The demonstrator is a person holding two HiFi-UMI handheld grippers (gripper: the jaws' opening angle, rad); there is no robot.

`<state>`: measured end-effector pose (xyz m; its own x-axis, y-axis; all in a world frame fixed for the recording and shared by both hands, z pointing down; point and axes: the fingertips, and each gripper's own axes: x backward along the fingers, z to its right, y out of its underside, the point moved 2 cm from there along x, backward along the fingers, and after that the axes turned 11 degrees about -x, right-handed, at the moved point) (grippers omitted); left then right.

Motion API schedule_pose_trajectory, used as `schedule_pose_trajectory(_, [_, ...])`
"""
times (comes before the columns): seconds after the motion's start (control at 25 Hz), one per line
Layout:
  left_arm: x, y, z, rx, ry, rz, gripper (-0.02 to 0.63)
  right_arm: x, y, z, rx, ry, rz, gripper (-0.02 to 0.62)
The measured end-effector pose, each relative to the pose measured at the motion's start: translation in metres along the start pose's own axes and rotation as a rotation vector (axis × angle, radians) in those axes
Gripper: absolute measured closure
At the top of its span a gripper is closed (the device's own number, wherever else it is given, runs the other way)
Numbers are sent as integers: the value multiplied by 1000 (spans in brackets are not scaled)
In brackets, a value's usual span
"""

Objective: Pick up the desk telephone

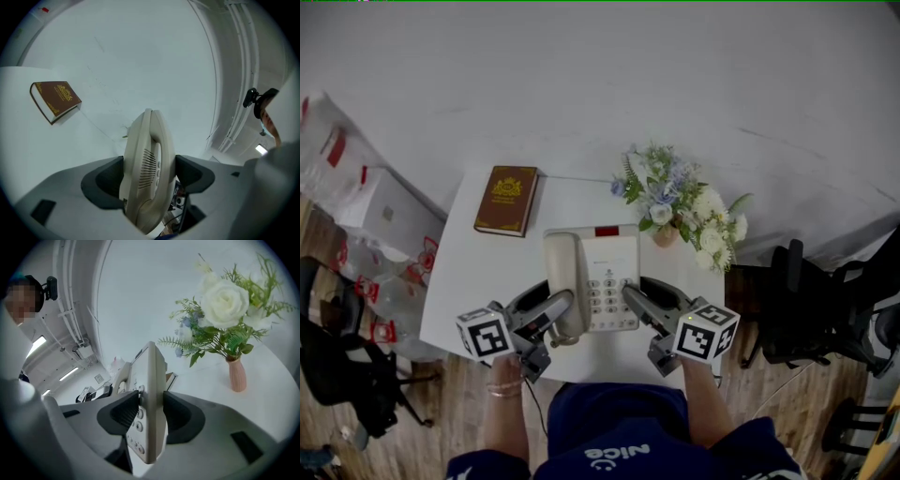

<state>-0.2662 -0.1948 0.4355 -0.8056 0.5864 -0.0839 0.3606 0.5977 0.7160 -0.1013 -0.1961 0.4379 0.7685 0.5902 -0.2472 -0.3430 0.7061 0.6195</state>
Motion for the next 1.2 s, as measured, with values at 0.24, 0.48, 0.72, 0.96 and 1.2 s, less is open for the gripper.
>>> schedule_pose_trajectory(0.24, [5, -18, 15, -58, 1, 43, 247, 2, -9, -16, 26, -37, 29, 416])
schedule_pose_trajectory(0.48, [10, -31, 30, -98, 4, 76, 249, 6, -21, -33, 67, -65, 61, 416])
schedule_pose_trajectory(0.72, [14, -45, 45, -133, 22, 120, 250, 13, -35, -52, 122, -85, 106, 416])
schedule_pose_trajectory(0.96, [17, -58, 60, -165, 29, 159, 250, 20, -47, -67, 162, -109, 150, 414])
schedule_pose_trajectory(1.2, [15, -59, 65, -175, 36, 166, 250, 25, -49, -70, 166, -106, 165, 414])
